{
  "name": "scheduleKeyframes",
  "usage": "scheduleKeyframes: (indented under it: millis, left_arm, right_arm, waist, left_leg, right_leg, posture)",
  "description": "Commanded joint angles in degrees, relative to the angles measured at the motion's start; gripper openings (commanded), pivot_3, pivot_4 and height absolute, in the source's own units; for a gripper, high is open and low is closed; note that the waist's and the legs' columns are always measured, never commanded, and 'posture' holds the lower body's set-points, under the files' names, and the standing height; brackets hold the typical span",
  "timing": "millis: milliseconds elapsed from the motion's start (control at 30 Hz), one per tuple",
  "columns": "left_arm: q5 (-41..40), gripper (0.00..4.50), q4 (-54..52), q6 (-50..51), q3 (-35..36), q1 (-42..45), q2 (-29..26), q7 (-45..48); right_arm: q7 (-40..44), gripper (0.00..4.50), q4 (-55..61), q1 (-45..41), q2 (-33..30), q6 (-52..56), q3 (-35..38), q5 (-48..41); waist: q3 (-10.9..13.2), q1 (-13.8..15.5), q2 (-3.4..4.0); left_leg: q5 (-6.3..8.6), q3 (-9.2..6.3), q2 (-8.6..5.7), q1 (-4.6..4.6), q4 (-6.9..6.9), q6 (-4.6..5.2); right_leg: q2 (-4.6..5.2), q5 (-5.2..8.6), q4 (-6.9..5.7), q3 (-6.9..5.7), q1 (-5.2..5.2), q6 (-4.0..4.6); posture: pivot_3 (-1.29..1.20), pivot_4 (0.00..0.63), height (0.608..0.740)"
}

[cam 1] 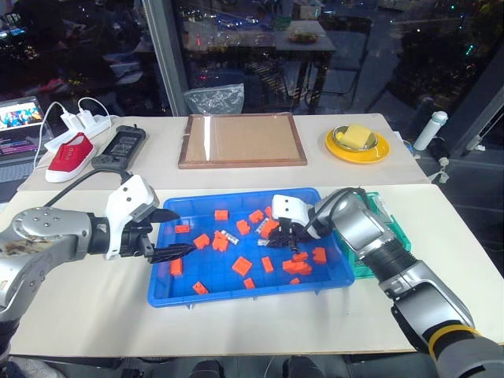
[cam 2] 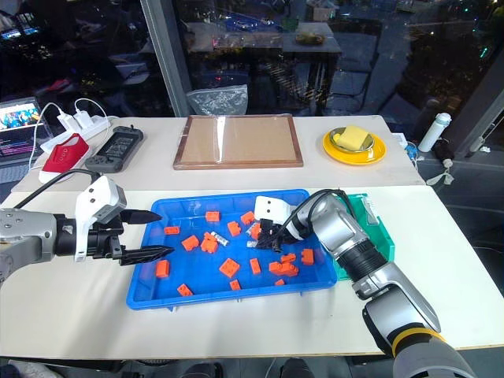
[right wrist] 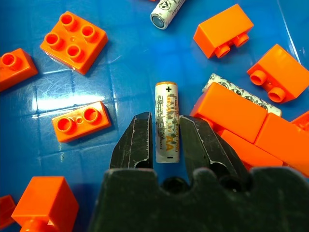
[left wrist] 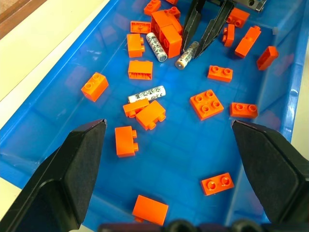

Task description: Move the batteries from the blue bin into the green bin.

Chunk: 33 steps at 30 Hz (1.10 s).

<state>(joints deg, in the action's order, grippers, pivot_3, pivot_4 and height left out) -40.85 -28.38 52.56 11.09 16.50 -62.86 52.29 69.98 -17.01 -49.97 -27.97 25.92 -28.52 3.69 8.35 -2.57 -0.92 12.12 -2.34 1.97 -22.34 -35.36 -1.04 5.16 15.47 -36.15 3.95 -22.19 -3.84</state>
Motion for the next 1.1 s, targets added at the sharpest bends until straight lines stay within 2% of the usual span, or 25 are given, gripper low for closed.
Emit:
scheduleKeyframes:
  millis: [33, 133, 167, 333, 500, 600, 700, 767, 933, 1100]
  left_arm:
    - [-0.1, 4.5, -0.9, -0.4, 1.3, 0.7, -0.7, 0.2]
    - [0.0, 4.5, -0.8, -0.6, 1.1, 0.9, -0.7, 0.3]
    - [0.1, 4.5, -0.7, -0.7, 1.1, 1.0, -0.6, 0.3]
    - [0.3, 4.5, -0.3, -1.0, 0.4, 1.7, -0.5, 0.7]
    - [0.4, 4.5, 0.3, -1.3, -0.6, 3.0, 0.0, 1.3]
    - [-0.3, 4.5, 0.8, -1.1, -1.0, 4.4, 0.7, 1.4]
    - [-1.1, 4.5, 1.0, -0.8, -1.3, 5.8, 1.6, 1.8]
    - [-2.0, 4.5, 1.2, -0.5, -1.6, 7.1, 2.4, 2.3]
    - [-3.1, 4.5, 2.0, -0.1, -2.6, 10.0, 3.5, 2.9]
    - [-1.9, 4.5, 3.1, -0.7, -4.4, 11.6, 4.0, 3.5]
  right_arm:
    - [1.1, 1.14, 2.1, 1.4, -0.6, 0.0, 0.0, 0.1]
    - [1.4, 0.38, 3.5, 2.0, -0.6, 1.2, 0.3, -0.3]
    - [1.5, 0.29, 3.8, 2.1, -0.6, 1.4, 0.4, -0.3]
    - [2.1, 0.28, 6.3, 2.5, -1.5, 2.9, 1.3, -0.9]
    - [7.1, 0.28, 15.3, 1.6, -4.5, 10.8, 10.2, -12.0]
    - [8.7, 0.27, 18.0, -0.3, -9.3, 16.5, 18.2, -18.6]
    - [7.7, 0.27, 15.2, -1.6, -14.7, 15.7, 20.7, -18.0]
    - [6.5, 0.27, 10.1, -2.6, -20.5, 12.1, 21.1, -14.0]
    - [6.1, 0.27, 1.7, -1.7, -30.5, 7.0, 21.0, -9.5]
    - [7.8, 0.27, 1.8, 4.2, -34.2, 7.2, 19.5, -9.0]
  waist:
    - [0.0, 0.0, 0.0]
    - [0.0, 0.0, 0.0]
    - [0.0, 0.0, 0.0]
    - [0.0, 0.0, 0.0]
    - [0.0, 0.1, 0.0]
    - [0.0, 0.2, -0.01]
    - [0.0, 0.5, -0.01]
    - [0.0, 0.5, -0.01]
    - [0.0, 0.5, -0.02]
    - [0.0, -0.1, -0.01]
  left_leg:
    - [0.0, 0.0, 0.0, 0.0, 0.0, 0.0]
    - [0.0, 0.0, 0.0, -0.01, 0.0, 0.0]
    - [0.0, 0.0, -0.01, 0.0, 0.0, 0.0]
    - [0.0, 0.0, 0.0, 0.0, 0.0, 0.0]
    - [0.0, 0.0, 0.0, -0.04, 0.0, 0.0]
    - [0.0, -0.03, -0.01, -0.05, 0.0, 0.0]
    - [0.0, -0.03, -0.03, -0.05, 0.0, 0.0]
    - [0.01, -0.01, -0.02, -0.04, 0.0, 0.01]
    - [0.01, 0.09, -0.04, -0.07, 0.0, 0.01]
    - [0.02, 0.1, 0.0, 0.0, 0.02, 0.03]
  right_leg:
    - [0.0, 0.0, 0.0, 0.0, 0.0, 0.0]
    - [0.0, 0.0, 0.01, 0.0, 0.01, 0.0]
    - [0.01, 0.0, 0.0, 0.0, 0.01, 0.0]
    - [-0.01, 0.0, 0.0, 0.0, 0.01, 0.0]
    - [0.0, 0.0, 0.0, 0.0, 0.0, 0.0]
    - [0.01, 0.0, -0.01, 0.0, 0.02, 0.0]
    - [0.03, 0.0, 0.03, -0.01, 0.06, 0.0]
    - [0.03, 0.0, 0.08, -0.01, 0.05, 0.0]
    - [0.08, 0.0, 0.16, 0.01, 0.01, 0.0]
    - [0.04, 0.0, 0.13, 0.02, 0.02, 0.0]
  posture:
    - [0.0, 0.15, 0.736]
    - [0.0, 0.15, 0.736]
    - [0.0, 0.15, 0.736]
    - [0.0, 0.15, 0.736]
    - [0.0, 0.15, 0.736]
    - [0.0, 0.15, 0.736]
    - [0.0, 0.15, 0.736]
    - [0.0, 0.15, 0.736]
    - [0.0, 0.15, 0.736]
    - [0.0, 0.15, 0.736]
